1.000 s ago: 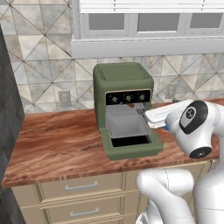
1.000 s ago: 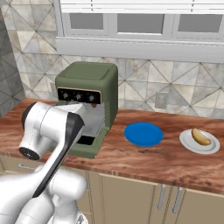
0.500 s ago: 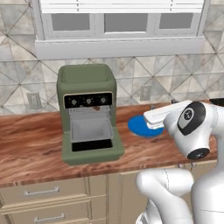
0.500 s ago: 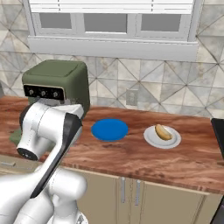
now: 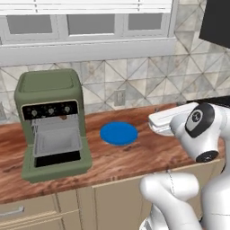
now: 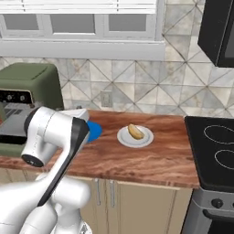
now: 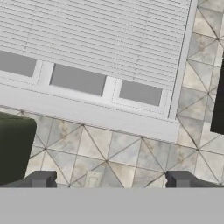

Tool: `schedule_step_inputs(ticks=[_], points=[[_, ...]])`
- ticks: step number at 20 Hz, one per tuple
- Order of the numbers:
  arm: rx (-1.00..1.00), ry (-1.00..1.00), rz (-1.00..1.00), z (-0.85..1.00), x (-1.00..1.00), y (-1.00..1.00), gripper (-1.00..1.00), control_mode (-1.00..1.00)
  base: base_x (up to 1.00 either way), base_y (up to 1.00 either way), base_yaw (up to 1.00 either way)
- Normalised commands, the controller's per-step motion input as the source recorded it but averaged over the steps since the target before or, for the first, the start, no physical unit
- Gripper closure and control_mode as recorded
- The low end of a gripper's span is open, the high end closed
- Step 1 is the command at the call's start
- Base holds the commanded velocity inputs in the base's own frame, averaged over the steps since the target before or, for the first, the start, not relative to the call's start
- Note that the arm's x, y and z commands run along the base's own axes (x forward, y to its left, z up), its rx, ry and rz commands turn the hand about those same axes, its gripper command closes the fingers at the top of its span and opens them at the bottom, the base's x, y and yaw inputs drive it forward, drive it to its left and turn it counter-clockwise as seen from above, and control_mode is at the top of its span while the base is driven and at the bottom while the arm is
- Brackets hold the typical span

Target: Open the toaster oven door. Place the hotdog bun on the bottom tray in the toaster oven and place the chicken drumstick on the top tray.

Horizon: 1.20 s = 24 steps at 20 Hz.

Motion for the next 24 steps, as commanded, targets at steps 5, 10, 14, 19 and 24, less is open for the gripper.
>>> schedule_step_inputs(ticks=[5,10,14,19,24], points=[[0.00,0.00,0.00,0.00,0.00,0.00,-1.00,1.00,0.00,0.35,-0.23],[0.00,0.00,0.00,0.00,0.00,0.00,-1.00,1.00,-0.02,0.35,0.03],[0.00,0.00,0.00,0.00,0.00,0.00,-1.00,1.00,0.00,0.30,0.21],[0.00,0.00,0.00,0.00,0.00,0.00,-1.00,1.00,0.03,0.58,0.19],[0.00,0.00,0.00,0.00,0.00,0.00,-1.00,1.00,0.42,0.16,0.02]])
